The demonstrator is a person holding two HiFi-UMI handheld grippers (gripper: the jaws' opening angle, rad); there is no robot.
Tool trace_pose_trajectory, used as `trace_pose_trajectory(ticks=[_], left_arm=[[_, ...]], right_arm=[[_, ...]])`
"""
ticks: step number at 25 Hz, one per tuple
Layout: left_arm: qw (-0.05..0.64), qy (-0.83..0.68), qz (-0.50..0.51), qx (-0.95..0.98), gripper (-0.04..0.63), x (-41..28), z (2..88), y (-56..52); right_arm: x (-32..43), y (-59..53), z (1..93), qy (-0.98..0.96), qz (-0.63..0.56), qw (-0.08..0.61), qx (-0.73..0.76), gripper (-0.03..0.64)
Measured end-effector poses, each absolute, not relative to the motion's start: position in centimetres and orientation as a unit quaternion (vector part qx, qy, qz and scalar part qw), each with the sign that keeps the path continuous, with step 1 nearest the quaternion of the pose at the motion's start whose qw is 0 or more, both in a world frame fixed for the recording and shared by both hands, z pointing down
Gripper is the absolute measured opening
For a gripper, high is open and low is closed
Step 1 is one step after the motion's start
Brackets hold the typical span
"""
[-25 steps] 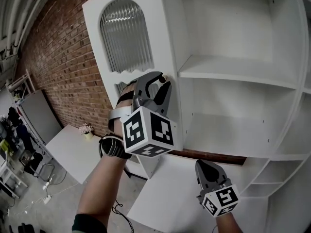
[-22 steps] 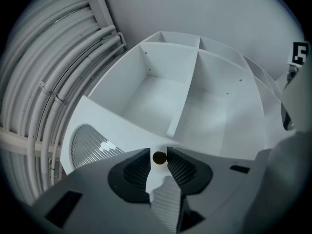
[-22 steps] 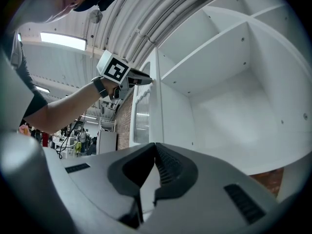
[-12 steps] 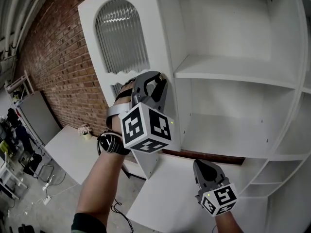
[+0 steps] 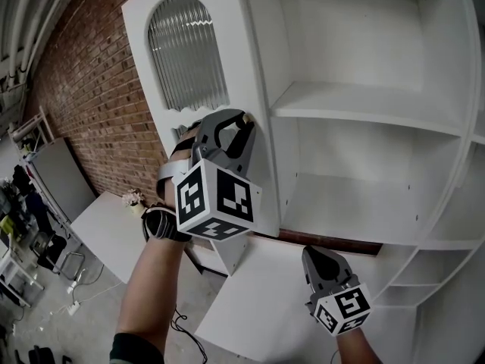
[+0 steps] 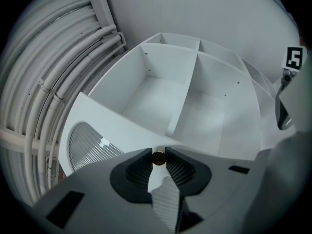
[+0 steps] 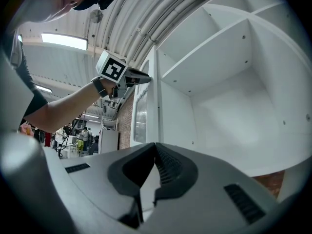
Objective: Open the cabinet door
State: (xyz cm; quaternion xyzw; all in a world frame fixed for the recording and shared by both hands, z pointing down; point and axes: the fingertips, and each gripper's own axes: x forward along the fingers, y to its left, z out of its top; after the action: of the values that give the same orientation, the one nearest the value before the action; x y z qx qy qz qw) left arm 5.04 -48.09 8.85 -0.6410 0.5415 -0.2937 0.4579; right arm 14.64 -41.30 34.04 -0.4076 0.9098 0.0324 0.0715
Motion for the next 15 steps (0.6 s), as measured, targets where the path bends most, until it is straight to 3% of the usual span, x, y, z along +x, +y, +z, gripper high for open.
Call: trace_pose_trajectory(ticks=[15], left_arm=[[0.461, 0.53, -0.27, -0.659, 0.08, 3.2, 8.2, -43.9]], right_arm=[[13.6, -40.0, 34.1, 0.919, 0.021, 0.067, -0.388, 0.003]])
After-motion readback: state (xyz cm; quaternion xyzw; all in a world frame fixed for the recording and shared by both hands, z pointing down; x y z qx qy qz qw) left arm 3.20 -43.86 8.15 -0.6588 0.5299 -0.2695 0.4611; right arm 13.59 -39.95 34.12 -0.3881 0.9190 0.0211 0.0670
